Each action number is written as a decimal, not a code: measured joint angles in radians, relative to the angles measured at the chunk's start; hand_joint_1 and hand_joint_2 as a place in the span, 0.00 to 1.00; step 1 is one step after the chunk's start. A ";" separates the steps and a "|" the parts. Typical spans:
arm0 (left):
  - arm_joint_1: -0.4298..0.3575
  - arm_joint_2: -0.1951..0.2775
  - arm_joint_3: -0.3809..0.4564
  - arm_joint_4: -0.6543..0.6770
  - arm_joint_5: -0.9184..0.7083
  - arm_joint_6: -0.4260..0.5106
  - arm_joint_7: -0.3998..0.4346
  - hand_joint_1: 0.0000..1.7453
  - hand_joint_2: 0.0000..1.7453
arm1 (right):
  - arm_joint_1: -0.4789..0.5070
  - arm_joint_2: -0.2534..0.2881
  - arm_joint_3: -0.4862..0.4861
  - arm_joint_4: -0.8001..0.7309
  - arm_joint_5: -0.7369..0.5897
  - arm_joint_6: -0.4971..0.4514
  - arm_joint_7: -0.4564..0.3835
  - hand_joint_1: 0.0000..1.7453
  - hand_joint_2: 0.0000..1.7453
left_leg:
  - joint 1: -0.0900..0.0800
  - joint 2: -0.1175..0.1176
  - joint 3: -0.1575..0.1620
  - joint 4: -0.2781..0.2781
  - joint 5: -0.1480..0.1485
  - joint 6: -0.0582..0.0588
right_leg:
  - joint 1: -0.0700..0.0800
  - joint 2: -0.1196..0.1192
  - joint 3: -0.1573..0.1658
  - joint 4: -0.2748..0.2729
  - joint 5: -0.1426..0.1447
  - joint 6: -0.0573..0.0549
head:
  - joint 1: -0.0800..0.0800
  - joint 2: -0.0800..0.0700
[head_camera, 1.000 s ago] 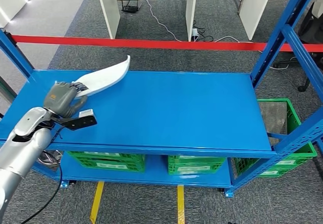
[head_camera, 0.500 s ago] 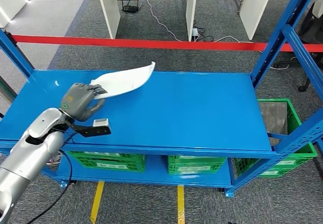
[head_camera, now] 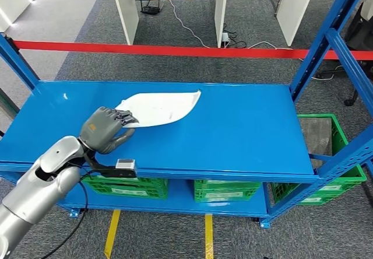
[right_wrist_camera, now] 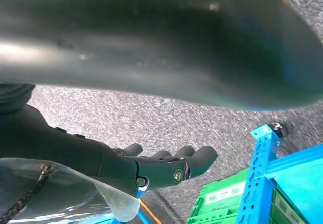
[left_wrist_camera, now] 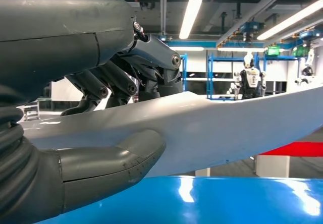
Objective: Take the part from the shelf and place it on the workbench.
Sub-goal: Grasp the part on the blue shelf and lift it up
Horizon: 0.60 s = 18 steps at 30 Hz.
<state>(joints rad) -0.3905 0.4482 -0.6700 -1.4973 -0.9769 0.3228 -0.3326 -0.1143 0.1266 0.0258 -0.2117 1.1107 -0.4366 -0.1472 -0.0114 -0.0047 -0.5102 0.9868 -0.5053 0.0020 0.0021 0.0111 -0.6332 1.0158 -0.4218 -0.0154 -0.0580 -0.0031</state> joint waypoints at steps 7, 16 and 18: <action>0.031 0.022 -0.005 -0.026 -0.005 0.013 0.000 1.00 1.00 | 0.001 0.002 -0.011 0.000 -0.004 -0.021 -0.038 0.00 0.00 | 0.000 0.000 0.000 0.000 0.000 0.000 | 0.000 0.000 0.000 0.000 0.000 0.000 | 0.000 0.000; 0.041 0.039 -0.004 -0.046 -0.004 0.016 0.000 1.00 1.00 | 0.003 0.002 -0.018 0.000 -0.007 -0.023 -0.042 0.00 0.00 | 0.000 0.000 0.000 0.000 0.000 0.000 | -0.001 0.000 0.000 0.000 0.000 0.000 | 0.000 0.000; 0.041 0.042 -0.004 -0.049 -0.004 0.016 0.000 1.00 1.00 | 0.003 0.002 -0.019 0.000 -0.007 -0.023 -0.042 0.00 0.00 | 0.000 0.000 0.000 0.000 0.000 0.000 | -0.001 0.000 0.000 0.000 0.000 0.000 | 0.000 0.000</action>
<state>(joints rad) -0.3491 0.4899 -0.6744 -1.5465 -0.9812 0.3388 -0.3326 -0.1112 0.1286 0.0069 -0.2117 1.1037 -0.4597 -0.1887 -0.0114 -0.0048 -0.5103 0.9868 -0.5053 0.0021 0.0015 0.0110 -0.6332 1.0158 -0.4219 -0.0152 -0.0578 -0.0031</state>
